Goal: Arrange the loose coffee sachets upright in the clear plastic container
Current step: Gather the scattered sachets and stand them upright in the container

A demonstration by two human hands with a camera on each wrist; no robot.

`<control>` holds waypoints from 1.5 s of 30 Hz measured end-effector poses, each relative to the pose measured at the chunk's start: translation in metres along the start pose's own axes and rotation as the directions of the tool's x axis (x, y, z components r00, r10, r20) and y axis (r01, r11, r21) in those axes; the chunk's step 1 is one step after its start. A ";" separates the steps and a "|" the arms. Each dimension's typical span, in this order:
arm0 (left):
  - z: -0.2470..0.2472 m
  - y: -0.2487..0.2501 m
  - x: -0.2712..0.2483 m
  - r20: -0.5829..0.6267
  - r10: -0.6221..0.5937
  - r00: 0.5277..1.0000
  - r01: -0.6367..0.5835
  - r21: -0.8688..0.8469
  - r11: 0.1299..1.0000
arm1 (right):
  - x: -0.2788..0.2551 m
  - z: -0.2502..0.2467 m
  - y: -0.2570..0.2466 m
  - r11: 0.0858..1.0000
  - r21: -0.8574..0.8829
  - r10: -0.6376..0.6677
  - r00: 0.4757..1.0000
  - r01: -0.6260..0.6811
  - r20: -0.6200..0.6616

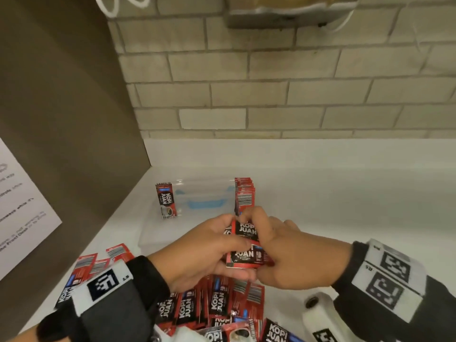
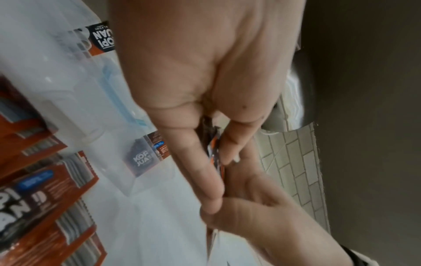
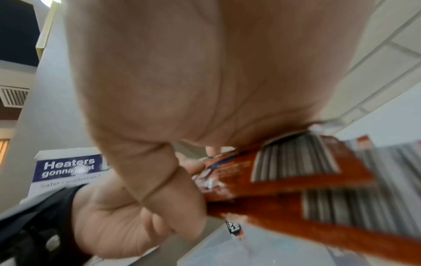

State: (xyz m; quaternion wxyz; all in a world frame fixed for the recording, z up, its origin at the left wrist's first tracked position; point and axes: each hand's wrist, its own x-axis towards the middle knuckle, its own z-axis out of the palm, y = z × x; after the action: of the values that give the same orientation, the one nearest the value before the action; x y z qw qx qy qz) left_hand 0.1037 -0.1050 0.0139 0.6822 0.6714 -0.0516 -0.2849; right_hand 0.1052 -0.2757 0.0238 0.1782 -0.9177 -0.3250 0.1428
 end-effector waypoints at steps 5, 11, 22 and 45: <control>-0.002 -0.001 -0.003 -0.070 0.070 0.995 -0.078 -0.116 0.990 | 0.001 -0.012 0.009 0.997 0.024 -0.069 0.983 0.074 -0.169; -0.009 -0.001 -0.010 -0.148 0.129 0.980 -0.163 -0.244 0.956 | -0.001 -0.018 0.017 0.813 0.561 0.042 0.944 0.158 -0.327; -0.003 0.010 -0.003 -0.184 0.157 0.970 -0.191 -0.183 0.964 | 0.020 -0.002 0.015 0.264 0.949 0.245 0.940 0.170 -0.237; -0.025 0.017 0.012 -0.087 0.672 0.736 -0.228 0.902 0.367 | 0.040 -0.020 0.016 0.233 0.947 0.271 0.921 0.222 -0.282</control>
State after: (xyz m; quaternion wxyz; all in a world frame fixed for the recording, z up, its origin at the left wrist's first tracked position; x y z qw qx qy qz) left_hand 0.1298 -0.0894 0.0237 0.3080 0.9156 -0.2140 0.1450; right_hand 0.1513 -0.2662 0.0294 0.7658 -0.6204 -0.1082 0.1302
